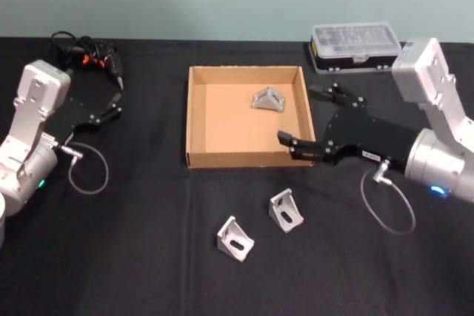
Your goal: Use one hand to pick up the angle iron from the table and place it into the box.
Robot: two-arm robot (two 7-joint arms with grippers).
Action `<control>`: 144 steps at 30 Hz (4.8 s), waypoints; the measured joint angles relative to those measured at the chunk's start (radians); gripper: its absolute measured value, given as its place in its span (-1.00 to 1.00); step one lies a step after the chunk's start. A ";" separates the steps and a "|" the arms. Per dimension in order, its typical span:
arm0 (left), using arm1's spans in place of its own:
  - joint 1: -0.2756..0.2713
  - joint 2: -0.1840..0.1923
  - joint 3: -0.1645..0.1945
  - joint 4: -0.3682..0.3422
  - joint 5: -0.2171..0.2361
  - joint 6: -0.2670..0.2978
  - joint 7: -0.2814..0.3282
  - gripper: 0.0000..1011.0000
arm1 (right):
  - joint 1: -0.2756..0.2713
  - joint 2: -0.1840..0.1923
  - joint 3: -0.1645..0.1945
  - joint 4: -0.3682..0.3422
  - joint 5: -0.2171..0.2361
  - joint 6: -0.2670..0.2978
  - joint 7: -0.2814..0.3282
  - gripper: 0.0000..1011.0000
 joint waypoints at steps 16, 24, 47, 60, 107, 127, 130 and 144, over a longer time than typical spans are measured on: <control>0.000 0.000 0.000 0.000 0.000 0.000 0.000 0.98 | -0.084 0.033 -0.018 -0.048 0.007 0.105 -0.033 0.98; 0.000 0.000 0.000 0.000 0.000 0.000 0.000 0.98 | -0.097 0.022 -0.047 -0.034 -0.016 0.153 -0.053 0.98; 0.000 0.000 0.000 0.000 0.000 0.000 0.000 0.98 | -0.114 -0.050 -0.078 0.012 -0.080 0.203 -0.085 0.98; 0.000 0.000 0.000 0.000 0.000 0.000 0.000 0.98 | -0.121 -0.086 -0.073 0.033 -0.101 0.217 -0.095 0.98; 0.000 0.000 0.000 0.000 0.000 0.000 0.000 0.98 | -0.100 -0.143 -0.077 0.099 -0.132 0.218 -0.074 -0.05; 0.000 0.000 0.000 0.000 0.000 0.000 0.000 0.98 | -0.010 -0.166 -0.038 0.043 -0.059 0.182 -0.058 -0.05; 0.000 0.000 0.000 0.000 0.000 0.000 0.000 0.98 | 0.017 -0.176 -0.025 0.045 -0.055 0.168 -0.083 -0.05; 0.000 0.000 0.000 0.000 0.000 0.000 0.000 0.98 | 0.196 -0.232 -0.046 0.257 -0.145 0.073 -0.112 -0.05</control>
